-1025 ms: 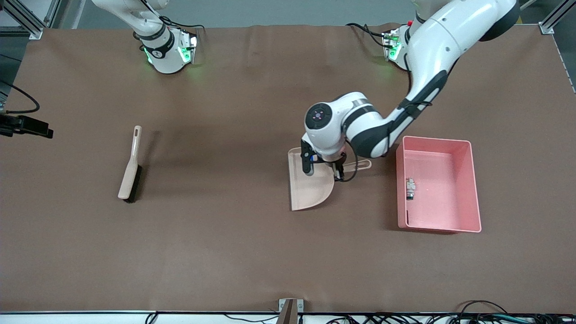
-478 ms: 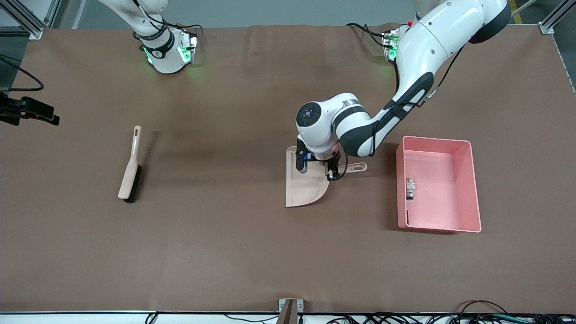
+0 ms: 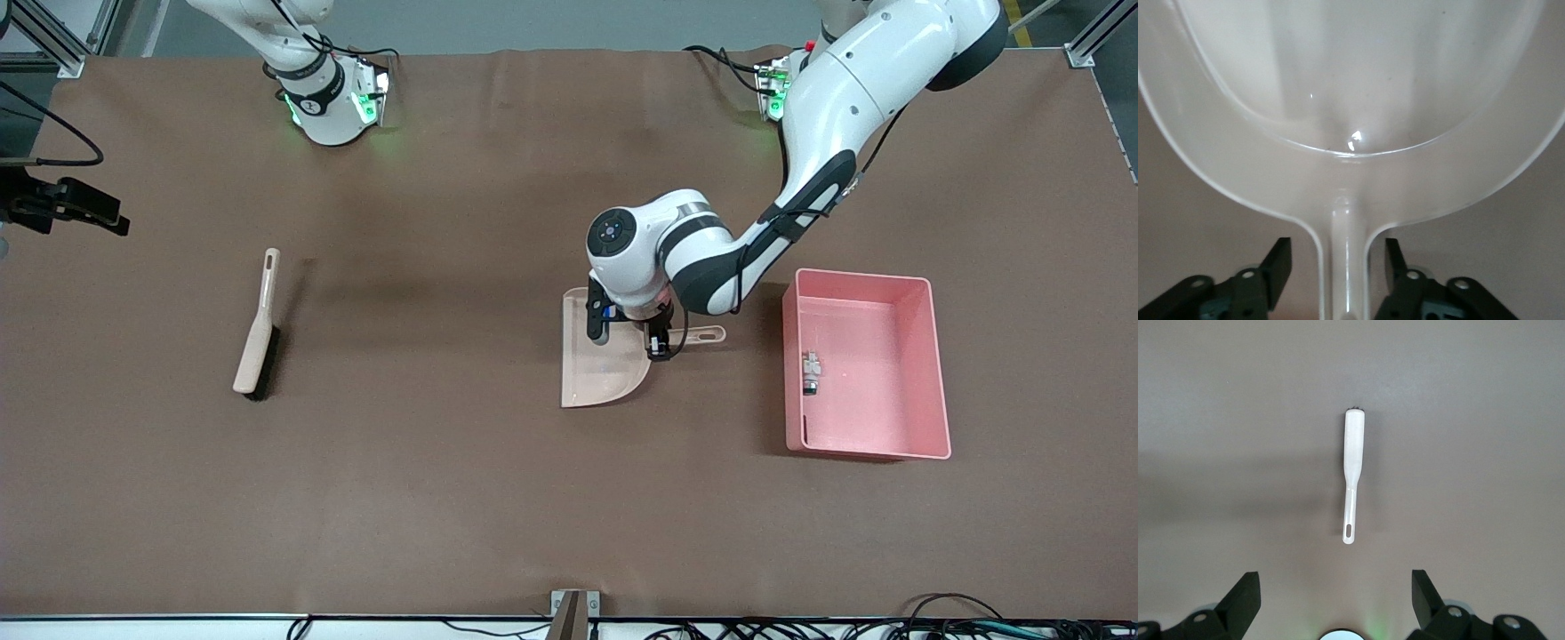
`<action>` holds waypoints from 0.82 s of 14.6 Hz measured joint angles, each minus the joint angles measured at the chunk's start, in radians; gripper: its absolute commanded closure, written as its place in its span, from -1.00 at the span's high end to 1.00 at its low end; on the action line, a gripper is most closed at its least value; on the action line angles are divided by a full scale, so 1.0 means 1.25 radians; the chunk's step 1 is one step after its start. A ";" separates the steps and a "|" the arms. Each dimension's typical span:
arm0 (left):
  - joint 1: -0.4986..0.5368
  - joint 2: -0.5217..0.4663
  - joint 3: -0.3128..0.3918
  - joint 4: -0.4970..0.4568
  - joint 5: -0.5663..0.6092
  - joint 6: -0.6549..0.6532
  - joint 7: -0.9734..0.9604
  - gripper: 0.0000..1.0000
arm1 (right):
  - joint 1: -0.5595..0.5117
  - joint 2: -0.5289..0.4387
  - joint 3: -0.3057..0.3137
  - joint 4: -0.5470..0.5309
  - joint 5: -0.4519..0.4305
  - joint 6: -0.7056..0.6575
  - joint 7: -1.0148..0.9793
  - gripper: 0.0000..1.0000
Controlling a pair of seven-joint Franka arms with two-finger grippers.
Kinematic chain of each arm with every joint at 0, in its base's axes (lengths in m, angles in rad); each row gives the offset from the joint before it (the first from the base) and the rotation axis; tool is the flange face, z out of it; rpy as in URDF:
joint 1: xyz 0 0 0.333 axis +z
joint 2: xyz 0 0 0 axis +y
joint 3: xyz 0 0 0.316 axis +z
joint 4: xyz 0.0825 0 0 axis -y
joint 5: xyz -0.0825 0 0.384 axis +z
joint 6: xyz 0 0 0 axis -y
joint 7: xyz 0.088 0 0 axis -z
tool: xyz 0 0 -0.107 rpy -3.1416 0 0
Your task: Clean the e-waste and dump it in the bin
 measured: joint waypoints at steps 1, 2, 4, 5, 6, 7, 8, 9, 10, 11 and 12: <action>0.004 0.000 0.000 0.011 -0.002 0.000 -0.004 1.00 | 0.015 0.000 -0.010 0.000 0.000 0.001 0.000 1.00; 0.008 -0.002 -0.001 0.031 -0.012 0.000 -0.012 1.00 | 0.032 0.000 -0.021 0.000 -0.002 0.001 0.002 1.00; 0.019 -0.015 -0.002 0.086 -0.066 -0.023 -0.018 1.00 | 0.041 0.000 -0.029 0.000 -0.003 0.001 0.006 1.00; 0.025 -0.028 -0.002 0.119 -0.098 -0.052 -0.022 1.00 | 0.041 0.000 -0.032 0.000 -0.003 0.002 0.006 1.00; 0.030 -0.044 -0.003 0.154 -0.123 -0.088 -0.035 1.00 | 0.041 0.000 -0.035 0.000 -0.003 0.002 0.006 1.00; 0.034 -0.062 -0.003 0.184 -0.139 -0.122 -0.063 1.00 | 0.041 0.000 -0.037 -0.001 -0.003 0.002 0.006 1.00; 0.037 -0.083 -0.003 0.209 -0.147 -0.150 -0.117 1.00 | 0.041 0.000 -0.038 -0.001 -0.003 0.002 0.006 1.00; 0.041 -0.106 -0.003 0.222 -0.154 -0.168 -0.188 1.00 | 0.040 0.000 -0.040 -0.003 -0.004 0.001 0.007 1.00; 0.049 -0.132 -0.004 0.228 -0.163 -0.175 -0.266 1.00 | 0.039 0.000 -0.044 -0.004 -0.004 0.000 0.007 1.00; 0.057 -0.156 -0.004 0.230 -0.175 -0.180 -0.332 1.00 | 0.038 0.000 -0.047 -0.005 -0.004 0.000 0.007 1.00; 0.067 -0.177 -0.003 0.231 -0.189 -0.182 -0.382 1.00 | 0.036 0.000 -0.048 -0.006 -0.004 0.000 0.007 1.00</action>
